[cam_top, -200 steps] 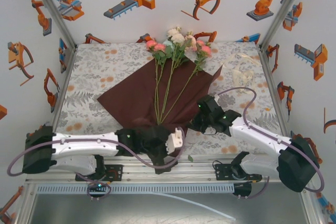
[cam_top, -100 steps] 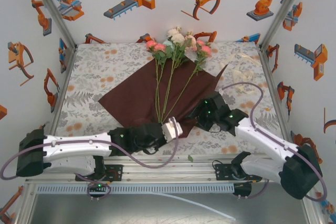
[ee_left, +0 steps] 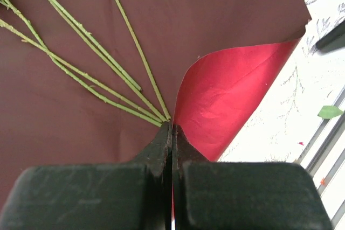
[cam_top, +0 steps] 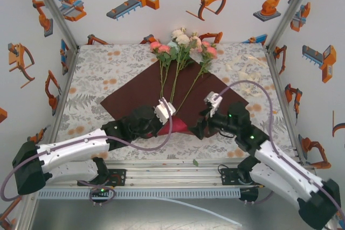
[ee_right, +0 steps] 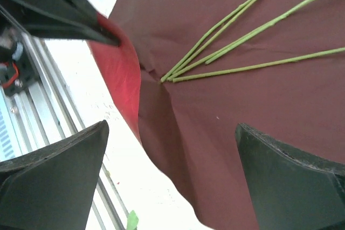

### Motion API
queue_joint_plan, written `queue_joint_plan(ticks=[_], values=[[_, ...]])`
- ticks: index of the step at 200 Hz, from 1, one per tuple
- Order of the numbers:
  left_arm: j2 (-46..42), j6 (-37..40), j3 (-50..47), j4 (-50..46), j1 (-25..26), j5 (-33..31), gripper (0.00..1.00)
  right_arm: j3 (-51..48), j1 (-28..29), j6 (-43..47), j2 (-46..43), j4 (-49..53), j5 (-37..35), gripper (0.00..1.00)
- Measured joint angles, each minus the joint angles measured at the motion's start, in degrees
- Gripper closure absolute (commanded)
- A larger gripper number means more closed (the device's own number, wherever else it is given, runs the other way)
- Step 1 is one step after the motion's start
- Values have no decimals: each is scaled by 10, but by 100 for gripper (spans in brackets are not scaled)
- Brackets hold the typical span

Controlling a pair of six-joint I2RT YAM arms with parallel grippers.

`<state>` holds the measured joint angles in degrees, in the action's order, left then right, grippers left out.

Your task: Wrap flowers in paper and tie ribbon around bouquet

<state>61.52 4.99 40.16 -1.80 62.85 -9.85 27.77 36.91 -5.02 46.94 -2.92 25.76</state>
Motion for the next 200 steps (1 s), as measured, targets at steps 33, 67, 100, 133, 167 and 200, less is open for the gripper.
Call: queue_joint_plan(ticks=[33,67,100,133,167,200], values=[[-12,-2,0,17,-41,31,100,0,12,22,135,-79,25,57],[-46,-3,-3,30,-87,74,80,5,13,21,153,-104,11,100],[-59,-1,-21,21,-93,118,27,26,-6,-7,155,-111,10,100],[-80,-13,-83,-5,-94,54,7,41,-45,-39,169,-124,34,100],[-78,-23,-123,-29,-103,12,10,62,-67,-55,195,-111,57,100],[-52,-36,-125,-26,-105,15,43,88,-84,-66,209,-97,74,100]])
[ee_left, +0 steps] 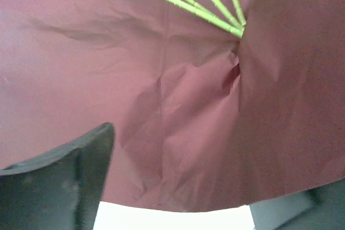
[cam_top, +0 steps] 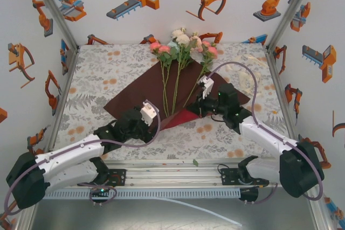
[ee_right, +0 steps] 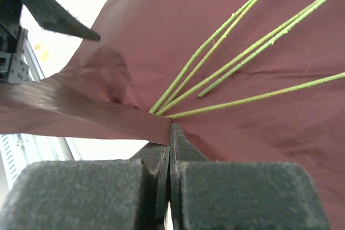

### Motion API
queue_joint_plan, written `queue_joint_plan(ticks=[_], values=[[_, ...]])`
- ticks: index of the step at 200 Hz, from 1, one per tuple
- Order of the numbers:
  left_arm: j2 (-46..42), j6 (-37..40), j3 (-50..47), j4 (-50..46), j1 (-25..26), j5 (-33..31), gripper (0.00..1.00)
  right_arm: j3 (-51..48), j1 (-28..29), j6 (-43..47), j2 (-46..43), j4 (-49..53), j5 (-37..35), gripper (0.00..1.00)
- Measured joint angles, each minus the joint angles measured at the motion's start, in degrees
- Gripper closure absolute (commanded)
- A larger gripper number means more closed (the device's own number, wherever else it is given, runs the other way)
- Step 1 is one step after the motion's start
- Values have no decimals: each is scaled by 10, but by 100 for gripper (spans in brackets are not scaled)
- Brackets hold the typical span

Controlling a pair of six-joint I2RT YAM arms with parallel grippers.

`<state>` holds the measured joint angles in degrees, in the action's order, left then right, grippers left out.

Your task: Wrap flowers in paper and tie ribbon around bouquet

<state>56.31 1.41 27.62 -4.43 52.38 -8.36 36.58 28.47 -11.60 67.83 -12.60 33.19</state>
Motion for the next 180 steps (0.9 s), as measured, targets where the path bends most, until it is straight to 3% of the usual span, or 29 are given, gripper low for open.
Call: queue_joint_plan(ticks=[6,12,17,25,30,42,91,104,123,144,180], values=[[7,-5,0,1,-1,1,57,4,-3,0,2,3,2,100],[14,-8,0,1,-2,0,71,7,-6,0,3,6,2,92],[18,-6,-1,1,-3,1,82,8,-9,-1,4,10,2,83],[22,-14,-1,0,-6,-1,95,10,-13,-3,4,25,-4,59],[22,-13,-1,-1,-9,-1,100,11,-14,2,4,33,-10,48],[16,-26,-1,-3,-21,3,100,14,-19,10,3,62,-24,25],[-17,-82,1,-8,-92,69,100,-4,-21,38,-34,139,-12,22],[-12,-94,4,-17,-97,78,100,-16,-21,37,-38,143,5,30],[-2,-109,9,-29,-98,89,100,-33,-21,23,-33,141,19,70],[-2,-125,10,-48,-98,89,100,-38,-21,20,-19,147,15,100],[11,-171,54,-119,-101,96,100,-22,-28,25,-84,219,-32,100]])
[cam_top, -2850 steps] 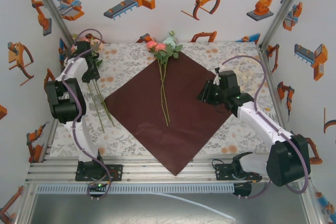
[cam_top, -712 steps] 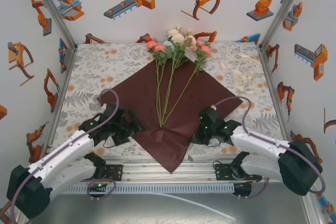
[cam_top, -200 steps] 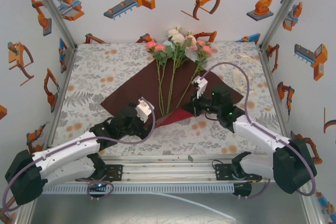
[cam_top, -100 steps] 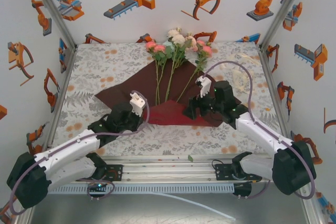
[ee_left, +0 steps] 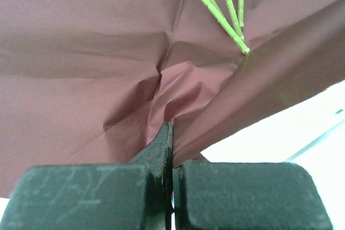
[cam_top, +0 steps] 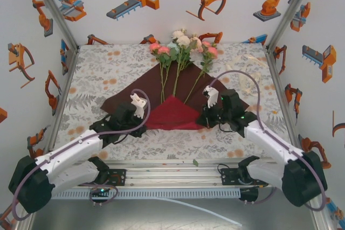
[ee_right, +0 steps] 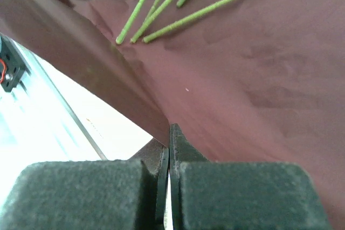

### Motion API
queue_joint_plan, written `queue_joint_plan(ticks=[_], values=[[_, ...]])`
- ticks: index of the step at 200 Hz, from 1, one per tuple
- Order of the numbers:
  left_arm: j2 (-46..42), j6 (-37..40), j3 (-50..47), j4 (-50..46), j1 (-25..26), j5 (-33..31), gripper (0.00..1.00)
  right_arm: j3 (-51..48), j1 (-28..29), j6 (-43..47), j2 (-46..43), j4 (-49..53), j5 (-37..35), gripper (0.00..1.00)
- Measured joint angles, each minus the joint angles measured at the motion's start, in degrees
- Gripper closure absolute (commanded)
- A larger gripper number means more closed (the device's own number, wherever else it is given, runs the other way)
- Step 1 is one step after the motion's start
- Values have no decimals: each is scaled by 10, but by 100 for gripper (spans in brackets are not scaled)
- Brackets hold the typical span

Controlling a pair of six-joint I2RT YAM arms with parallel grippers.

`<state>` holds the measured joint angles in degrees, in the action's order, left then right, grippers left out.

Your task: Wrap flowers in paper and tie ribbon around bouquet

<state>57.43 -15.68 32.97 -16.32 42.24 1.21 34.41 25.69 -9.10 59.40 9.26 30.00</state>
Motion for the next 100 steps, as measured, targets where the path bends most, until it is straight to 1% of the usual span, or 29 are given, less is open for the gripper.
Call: queue_joint_plan(ticks=[18,21,29,39,45,57,67,82,88,100], values=[[28,-12,41,-19,-3,14,100,4,-3,-1,-51,4,-22,100],[33,-14,47,-22,-4,16,98,4,-4,-1,-54,4,-23,100],[41,-16,56,-30,-4,18,91,5,-6,-2,-56,5,-24,100],[43,-16,61,-42,-5,18,72,5,-8,-4,-46,4,-21,100],[40,-15,61,-54,-8,17,64,6,-10,-5,-38,5,-20,100],[33,-16,59,-76,-16,18,58,6,-17,-10,-18,4,-14,100],[23,-12,58,-90,-21,26,52,7,-22,-15,-2,3,-8,96],[9,-9,58,-95,-23,41,43,17,-23,-16,21,9,0,87],[5,-8,58,-96,-23,47,42,24,-23,-16,31,10,4,84],[0,-8,58,-97,-23,57,41,38,-23,-16,47,11,10,83]])
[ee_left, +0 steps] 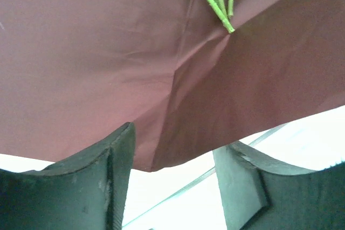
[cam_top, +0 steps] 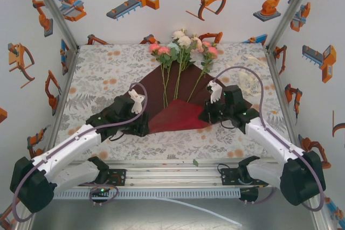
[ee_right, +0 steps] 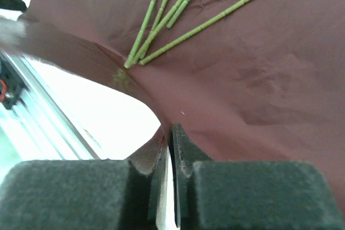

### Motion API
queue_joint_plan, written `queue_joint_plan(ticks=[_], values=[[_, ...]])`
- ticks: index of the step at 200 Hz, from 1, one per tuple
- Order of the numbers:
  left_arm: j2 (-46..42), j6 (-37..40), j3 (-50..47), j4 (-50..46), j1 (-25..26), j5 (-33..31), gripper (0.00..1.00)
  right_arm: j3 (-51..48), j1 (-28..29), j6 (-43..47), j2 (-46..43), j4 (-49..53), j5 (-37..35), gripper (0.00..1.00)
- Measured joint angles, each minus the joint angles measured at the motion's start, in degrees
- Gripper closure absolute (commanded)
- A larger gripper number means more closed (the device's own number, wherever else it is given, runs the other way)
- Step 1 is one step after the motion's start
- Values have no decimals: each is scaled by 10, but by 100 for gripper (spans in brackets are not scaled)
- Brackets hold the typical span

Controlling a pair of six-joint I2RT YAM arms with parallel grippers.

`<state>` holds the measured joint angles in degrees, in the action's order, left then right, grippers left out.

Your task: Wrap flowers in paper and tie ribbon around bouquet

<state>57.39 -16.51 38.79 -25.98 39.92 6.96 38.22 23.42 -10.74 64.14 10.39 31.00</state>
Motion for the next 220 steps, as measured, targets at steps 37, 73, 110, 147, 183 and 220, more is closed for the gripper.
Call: queue_joint_plan(ticks=[37,73,110,147,183,220], values=[[-1,0,-12,20,0,16,41,38,0,-18,62,-32,29,87],[26,-3,-15,24,-1,-15,60,94,0,-30,149,-37,56,57],[27,-28,-37,29,-13,-56,90,123,0,-32,187,-23,55,29],[26,-68,-61,30,-46,-86,100,136,-7,-32,205,15,37,35],[5,-101,-89,30,-77,-90,94,139,-17,-32,214,47,42,33],[-14,-127,-112,37,-77,-89,86,81,-17,-50,181,28,105,76]])
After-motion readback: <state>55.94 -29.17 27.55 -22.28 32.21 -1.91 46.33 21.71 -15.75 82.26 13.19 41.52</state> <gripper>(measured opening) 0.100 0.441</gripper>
